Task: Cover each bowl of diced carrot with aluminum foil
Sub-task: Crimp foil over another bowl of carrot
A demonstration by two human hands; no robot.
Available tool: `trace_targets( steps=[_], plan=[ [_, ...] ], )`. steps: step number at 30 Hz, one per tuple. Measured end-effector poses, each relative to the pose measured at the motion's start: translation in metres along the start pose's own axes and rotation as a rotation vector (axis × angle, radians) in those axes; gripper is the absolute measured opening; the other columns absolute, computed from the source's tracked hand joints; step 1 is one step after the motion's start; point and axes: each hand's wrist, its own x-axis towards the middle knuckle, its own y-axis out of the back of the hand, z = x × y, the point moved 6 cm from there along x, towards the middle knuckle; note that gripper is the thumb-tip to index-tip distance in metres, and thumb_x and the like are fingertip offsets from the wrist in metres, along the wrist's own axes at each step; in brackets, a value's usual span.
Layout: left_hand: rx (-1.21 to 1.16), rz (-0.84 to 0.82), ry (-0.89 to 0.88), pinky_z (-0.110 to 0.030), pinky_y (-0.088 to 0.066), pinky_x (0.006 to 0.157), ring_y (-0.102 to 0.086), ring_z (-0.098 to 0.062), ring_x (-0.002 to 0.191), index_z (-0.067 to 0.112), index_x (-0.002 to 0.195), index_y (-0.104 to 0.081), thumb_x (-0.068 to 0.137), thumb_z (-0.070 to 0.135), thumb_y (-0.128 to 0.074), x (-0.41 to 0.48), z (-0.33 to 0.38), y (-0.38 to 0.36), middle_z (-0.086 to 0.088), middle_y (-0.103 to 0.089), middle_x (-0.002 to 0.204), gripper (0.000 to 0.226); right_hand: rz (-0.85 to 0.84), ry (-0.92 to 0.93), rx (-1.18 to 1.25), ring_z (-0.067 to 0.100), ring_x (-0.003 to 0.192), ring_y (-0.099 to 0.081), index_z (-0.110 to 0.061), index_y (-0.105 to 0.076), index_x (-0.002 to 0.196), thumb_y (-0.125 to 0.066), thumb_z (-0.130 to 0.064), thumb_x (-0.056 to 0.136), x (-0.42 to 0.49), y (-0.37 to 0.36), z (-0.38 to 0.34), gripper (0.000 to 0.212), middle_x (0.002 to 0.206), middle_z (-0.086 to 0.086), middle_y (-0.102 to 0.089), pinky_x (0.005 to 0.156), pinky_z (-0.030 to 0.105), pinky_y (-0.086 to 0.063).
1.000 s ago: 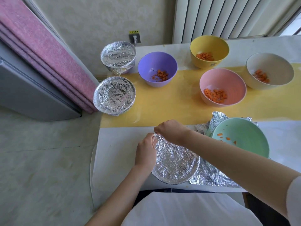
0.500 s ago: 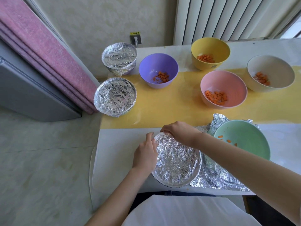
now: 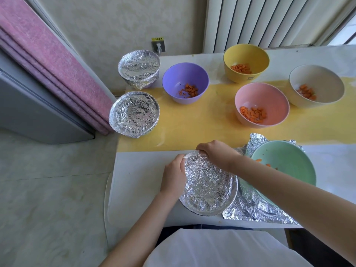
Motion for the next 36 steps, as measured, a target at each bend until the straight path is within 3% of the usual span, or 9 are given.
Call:
trace_targets(
  steps=[3, 8, 14, 19, 22, 27, 30, 33, 36],
  plan=[
    [0.020, 0.043, 0.013, -0.030, -0.015, 0.054, -0.038, -0.025, 0.056, 0.004, 0.098, -0.059, 0.100, 0.013, -0.035, 0.000, 0.001, 0.001, -0.010, -0.049, 0.061, 0.025, -0.026, 0.013, -0.063, 0.018, 0.076, -0.057, -0.010, -0.055, 0.118, -0.040, 0.002, 0.095, 0.003, 0.001, -0.010, 0.030, 0.104, 0.007, -0.065, 0.062, 0.022, -0.040],
    [0.053, 0.072, 0.018, -0.031, -0.018, 0.055, -0.038, -0.023, 0.060, 0.007, 0.101, -0.060, 0.099, 0.012, -0.036, -0.002, -0.001, 0.001, -0.004, -0.048, 0.065, 0.025, -0.020, 0.053, -0.024, 0.020, 0.106, -0.062, -0.009, -0.055, 0.127, -0.039, 0.011, 0.090, 0.003, 0.003, -0.024, 0.045, 0.120, 0.006, -0.064, 0.086, 0.025, -0.047],
    [0.077, 0.081, 0.016, -0.033, -0.020, 0.055, -0.042, -0.026, 0.059, 0.006, 0.103, -0.061, 0.100, 0.012, -0.036, -0.004, 0.002, 0.001, -0.005, -0.048, 0.064, 0.026, -0.100, 0.087, -0.151, 0.026, 0.091, -0.063, -0.009, -0.060, 0.113, -0.040, 0.001, 0.095, 0.010, 0.003, -0.028, 0.029, 0.104, 0.010, -0.065, 0.063, 0.026, -0.040],
    [0.092, 0.071, 0.026, -0.035, -0.020, 0.056, -0.041, -0.027, 0.061, 0.006, 0.104, -0.060, 0.100, 0.013, -0.036, -0.005, 0.004, 0.002, -0.012, -0.054, 0.067, 0.026, -0.068, 0.099, -0.205, 0.028, 0.097, -0.062, -0.010, -0.058, 0.120, -0.040, 0.005, 0.091, 0.008, 0.004, -0.034, 0.037, 0.112, 0.012, -0.064, 0.067, 0.025, -0.037],
    [0.120, 0.046, 0.014, -0.033, -0.022, 0.055, -0.042, -0.025, 0.060, 0.008, 0.108, -0.058, 0.101, 0.014, -0.034, -0.005, 0.002, -0.001, -0.007, -0.051, 0.067, 0.027, -0.061, 0.126, -0.165, 0.026, 0.100, -0.063, -0.011, -0.056, 0.125, -0.040, 0.004, 0.093, 0.007, 0.000, -0.030, 0.039, 0.118, 0.009, -0.064, 0.075, 0.028, -0.047],
    [0.252, -0.091, 0.056, -0.035, -0.040, 0.078, -0.054, -0.031, 0.099, 0.016, 0.138, -0.036, 0.101, 0.019, -0.026, -0.013, -0.006, -0.002, -0.017, -0.057, 0.113, 0.038, -0.035, 0.067, 0.079, 0.024, 0.113, -0.058, -0.013, -0.050, 0.133, -0.042, -0.023, 0.100, -0.001, -0.004, -0.015, 0.035, 0.129, 0.005, -0.059, 0.094, 0.036, -0.046],
    [0.277, -0.172, 0.102, -0.038, -0.041, 0.087, -0.050, -0.033, 0.110, 0.016, 0.144, -0.023, 0.100, 0.016, -0.027, -0.019, -0.010, 0.001, -0.019, -0.054, 0.121, 0.044, 0.028, 0.040, 0.127, 0.024, 0.109, -0.060, -0.012, -0.055, 0.128, -0.043, -0.023, 0.100, -0.005, -0.004, -0.009, 0.033, 0.123, 0.006, -0.063, 0.092, 0.036, -0.047],
    [0.104, -0.147, 0.036, -0.028, -0.030, 0.102, -0.036, -0.024, 0.130, 0.011, 0.143, -0.026, 0.100, 0.014, -0.031, -0.017, -0.006, 0.004, -0.010, -0.039, 0.143, 0.044, 0.047, 0.027, 0.151, 0.025, 0.101, -0.063, -0.011, -0.059, 0.122, -0.044, -0.021, 0.099, -0.005, -0.004, -0.008, 0.029, 0.115, 0.008, -0.067, 0.087, 0.035, -0.048],
    [-0.029, -0.115, 0.021, -0.022, -0.037, 0.087, -0.052, -0.022, 0.114, 0.012, 0.137, -0.040, 0.100, 0.015, -0.038, -0.008, -0.004, 0.000, -0.007, -0.055, 0.128, 0.038, 0.056, 0.030, 0.164, 0.025, 0.099, -0.064, -0.010, -0.060, 0.122, -0.044, -0.019, 0.099, -0.005, -0.001, -0.012, 0.029, 0.113, 0.008, -0.068, 0.085, 0.031, -0.048]
  ],
)
